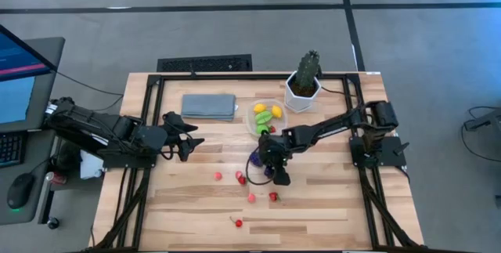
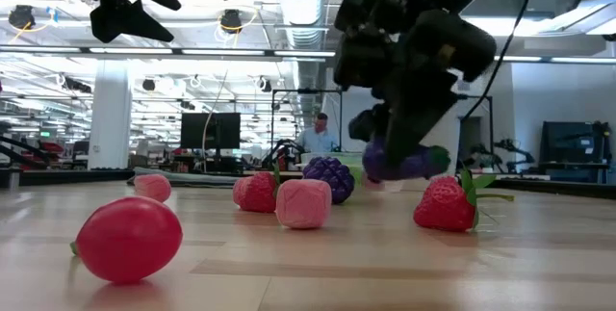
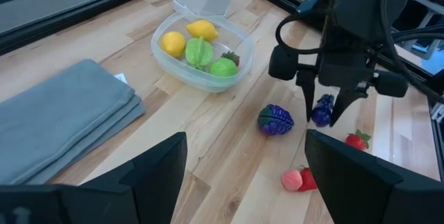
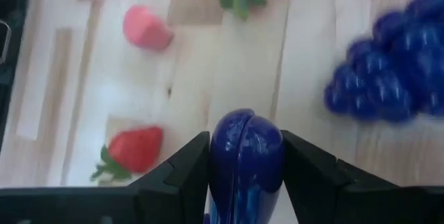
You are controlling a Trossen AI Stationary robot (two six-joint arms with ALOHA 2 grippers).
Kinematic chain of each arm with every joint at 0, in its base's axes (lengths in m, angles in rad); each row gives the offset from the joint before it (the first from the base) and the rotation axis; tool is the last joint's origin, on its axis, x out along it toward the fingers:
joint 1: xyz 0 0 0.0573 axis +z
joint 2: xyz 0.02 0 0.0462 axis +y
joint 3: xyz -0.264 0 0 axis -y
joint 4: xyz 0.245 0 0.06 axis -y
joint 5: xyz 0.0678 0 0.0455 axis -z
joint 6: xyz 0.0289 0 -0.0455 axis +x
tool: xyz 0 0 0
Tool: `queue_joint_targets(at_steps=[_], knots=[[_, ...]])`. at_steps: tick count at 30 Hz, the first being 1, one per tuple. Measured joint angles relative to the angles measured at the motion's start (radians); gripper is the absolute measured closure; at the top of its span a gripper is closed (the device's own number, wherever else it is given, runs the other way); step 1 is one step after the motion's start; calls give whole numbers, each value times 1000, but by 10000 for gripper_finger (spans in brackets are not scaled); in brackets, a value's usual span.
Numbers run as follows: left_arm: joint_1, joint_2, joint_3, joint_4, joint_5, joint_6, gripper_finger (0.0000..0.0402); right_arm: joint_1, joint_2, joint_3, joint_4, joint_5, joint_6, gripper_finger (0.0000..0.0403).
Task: Pick and placing Produce into tupperware
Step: Put the eggplant into the transparent bin
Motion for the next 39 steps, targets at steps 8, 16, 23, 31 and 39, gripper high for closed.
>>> queue_joint_targets(at_steps=[8, 16, 23, 31, 39], knots=[[0, 0, 0, 4, 0, 0, 120, -21, -69, 0, 3, -23, 8, 222], [0, 0, 0, 12, 0, 11, 120, -78, -185, -1, 18, -20, 15, 219], [0, 0, 0, 13, 0, 12, 120, -155, -282, 0, 8, 16, 9, 224], [0, 0, 0, 11, -2, 12, 120, -235, -340, 0, -31, 94, -28, 219], [0, 0, 0, 11, -5, 13, 120, -280, -332, 0, -31, 180, -73, 222]])
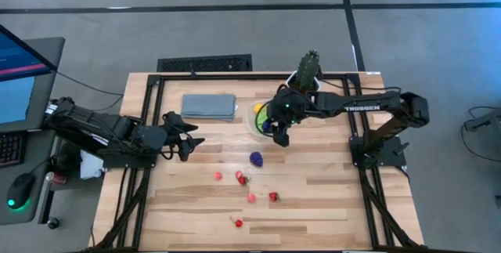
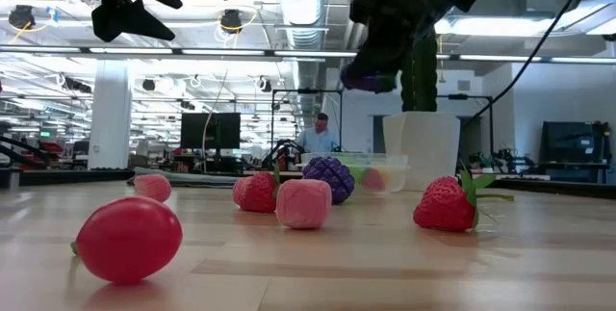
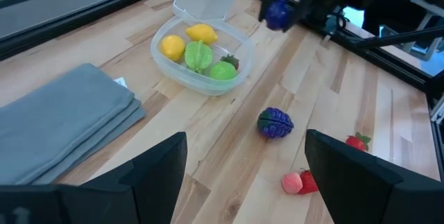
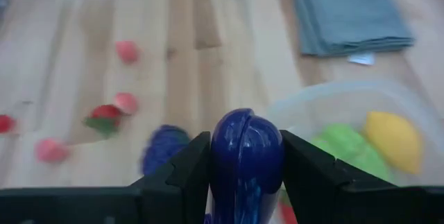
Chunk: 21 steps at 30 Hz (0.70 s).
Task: Pick and placing Produce into tupperware
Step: Put the eggplant into the transparent bin
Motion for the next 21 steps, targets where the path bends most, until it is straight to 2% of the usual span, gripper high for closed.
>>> queue_joint_targets(at_steps=[5, 13, 21], knots=[[0, 0, 0, 0, -4, 1, 120, -20, 0, 0, -4, 93, -27, 219], [0, 0, 0, 0, -19, 7, 120, -49, 5, 0, -3, 178, -28, 223], [0, 0, 0, 0, -22, 8, 120, -46, 105, 0, 22, 194, -6, 217]])
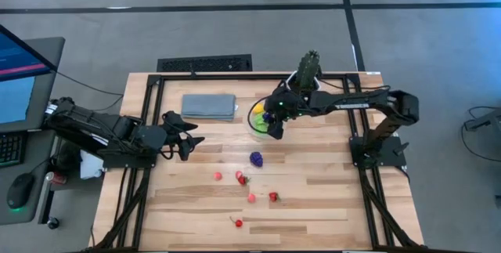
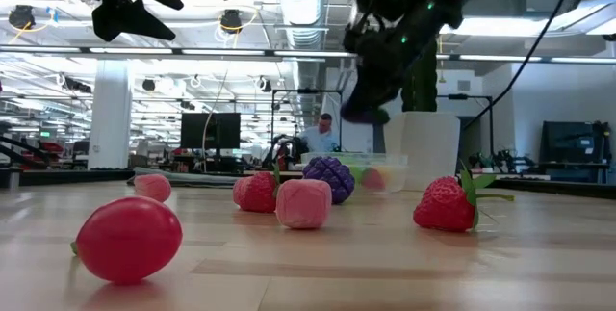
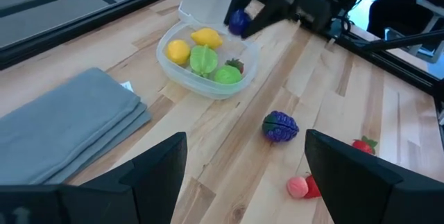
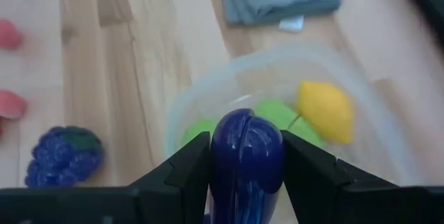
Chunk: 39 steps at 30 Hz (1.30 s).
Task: Pick and placing Produce into tupperware
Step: Put the eggplant into the transparent bin
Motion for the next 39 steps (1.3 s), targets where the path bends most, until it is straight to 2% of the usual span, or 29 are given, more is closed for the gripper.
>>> queue_joint_targets(at_steps=[9, 24, 39], knots=[[0, 0, 0, -3, 0, 0, 120, 3, 108, -1, 20, 0, 37, 223], [0, 0, 0, -3, -23, 0, 120, -61, 107, -1, 17, -2, 41, 220], [0, 0, 0, -3, -26, 0, 120, -66, 105, -1, 14, -8, 34, 194]])
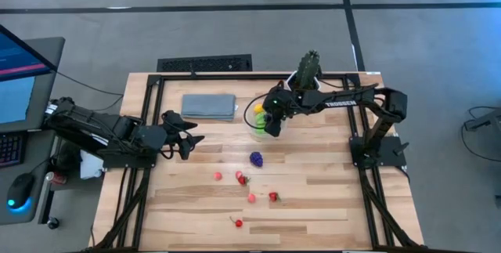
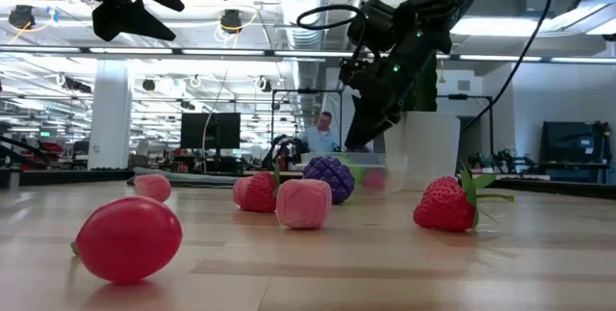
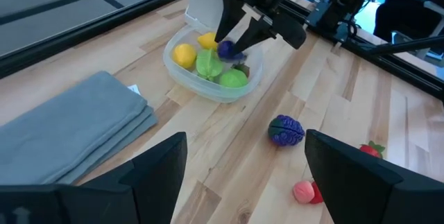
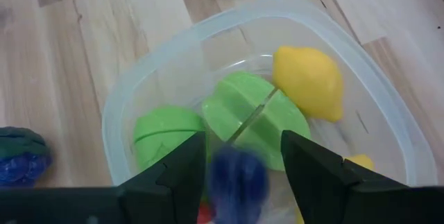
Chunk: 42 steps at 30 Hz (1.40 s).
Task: Pick and placing Produce into tupperware
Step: Put the eggplant into the transparent bin, then put the right strawberry into the transparent bin
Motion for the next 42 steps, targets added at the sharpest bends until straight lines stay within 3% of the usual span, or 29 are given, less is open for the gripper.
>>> queue_joint_targets(at_steps=[8, 19, 27, 34, 42], knots=[[0, 0, 0, 0, 0, -1, 120, 2, 0, 0, 0, -24, 0, 163], [0, 0, 0, 0, -9, -1, 120, 62, -136, 1, -14, -102, -1, 167], [0, 0, 0, 0, -23, 5, 120, 189, -203, 1, -66, -110, -2, 168], [0, 0, 0, 0, 2, 17, 120, 334, -206, 1, -224, -200, 33, 168], [1, 0, 0, 0, -20, 48, 120, 517, -203, 1, -258, -183, 83, 168]])
